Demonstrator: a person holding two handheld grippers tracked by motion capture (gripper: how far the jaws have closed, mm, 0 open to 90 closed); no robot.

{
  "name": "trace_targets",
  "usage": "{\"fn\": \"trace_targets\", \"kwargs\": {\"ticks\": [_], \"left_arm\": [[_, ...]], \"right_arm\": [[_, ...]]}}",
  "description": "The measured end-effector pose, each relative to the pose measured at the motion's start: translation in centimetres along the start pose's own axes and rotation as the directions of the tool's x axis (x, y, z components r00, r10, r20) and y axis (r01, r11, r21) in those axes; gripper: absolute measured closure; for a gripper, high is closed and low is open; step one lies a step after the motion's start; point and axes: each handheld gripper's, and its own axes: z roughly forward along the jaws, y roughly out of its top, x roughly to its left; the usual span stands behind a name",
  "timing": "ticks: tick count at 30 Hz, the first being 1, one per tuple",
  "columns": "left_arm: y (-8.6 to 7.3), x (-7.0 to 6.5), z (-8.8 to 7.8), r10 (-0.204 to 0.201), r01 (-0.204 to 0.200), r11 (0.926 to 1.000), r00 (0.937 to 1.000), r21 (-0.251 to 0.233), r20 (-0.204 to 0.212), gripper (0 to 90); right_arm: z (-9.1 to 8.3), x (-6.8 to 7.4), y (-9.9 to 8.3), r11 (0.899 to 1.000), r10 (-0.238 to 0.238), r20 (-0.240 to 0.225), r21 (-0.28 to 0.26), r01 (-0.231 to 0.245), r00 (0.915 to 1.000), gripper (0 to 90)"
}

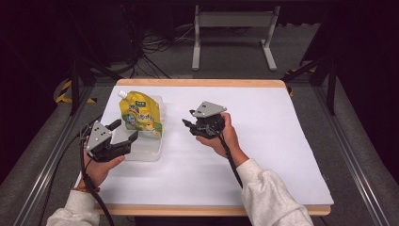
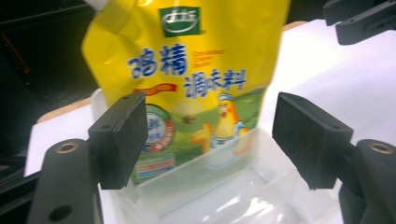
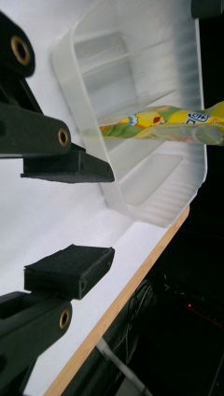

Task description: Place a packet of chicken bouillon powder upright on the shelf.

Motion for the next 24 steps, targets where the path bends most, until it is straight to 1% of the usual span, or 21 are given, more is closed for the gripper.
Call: {"fn": "trace_targets", "kwargs": {"ticks": [2, 3, 5, 9, 11, 13, 15, 17, 21, 22, 24], "left_arm": [[0.1, -0.5, -0.1, 0.013, -0.013, 0.9999, 0.9999, 0.008, 0.008, 25.7], [0.1, -0.8, -0.1, 0.015, -0.015, 0.9999, 0.9998, 0.005, 0.013, 25.2], [0.2, -1.4, -0.1, 0.017, -0.017, 0.9998, 0.9994, 0.013, 0.031, 24.2], [0.3, -2.5, -0.1, 0.044, -0.046, 0.9987, 0.9975, 0.024, 0.056, 22.3], [0.4, -3.1, 0.0, 0.064, -0.066, 0.9974, 0.9956, 0.03, 0.069, 21.6], [0.4, -3.5, 0.0, 0.06, -0.063, 0.9976, 0.9949, 0.027, 0.081, 21.0], [0.3, -3.9, -0.1, 0.071, -0.073, 0.9969, 0.9933, 0.027, 0.092, 20.6], [0.2, -4.4, -0.2, 0.078, -0.081, 0.9963, 0.9918, 0.027, 0.101, 20.1], [0.0, -5.2, -0.4, 0.095, -0.101, 0.9943, 0.9874, 0.036, 0.127, 18.5], [0.0, -5.2, -0.4, 0.095, -0.101, 0.9943, 0.9874, 0.036, 0.127, 17.7], [0.0, -5.6, -0.4, 0.102, -0.109, 0.9931, 0.9858, 0.044, 0.133, 16.9]], "right_arm": [[-0.5, -0.2, -0.2, 1.0, -0.004, 0.006, 0.003, 0.004, 1.0, 55.7], [-0.7, -0.3, -0.3, 1.0, -0.007, 0.013, 0.008, 0.006, 0.9999, 55.2], [-1.1, -0.4, -0.6, 1.0, -0.015, 0.021, 0.023, 0.015, 0.9997, 53.5], [-1.8, -0.5, -1.0, 0.997, -0.058, 0.045, 0.049, 0.056, 0.9973, 51.7], [-2.0, -0.5, -1.2, 0.995, -0.073, 0.047, 0.065, 0.07, 0.9962, 50.2], [-2.3, -0.5, -1.4, 0.993, -0.087, 0.047, 0.081, 0.083, 0.9951, 48.8], [-2.7, -0.5, -1.7, 0.991, -0.101, 0.05, 0.091, 0.096, 0.9936, 47.8], [-3.1, -0.6, -1.9, 0.99, -0.104, 0.046, 0.102, 0.099, 0.9935, 46.6], [-4.2, -0.7, -2.7, 0.987, -0.122, 0.056, 0.116, 0.115, 0.991, 43.8], [-4.2, -0.7, -2.7, 0.987, -0.122, 0.056, 0.116, 0.115, 0.991, 43.8], [-4.7, -0.8, -3.1, 0.985, -0.124, 0.056, 0.126, 0.117, 0.9906, 42.3]]}}
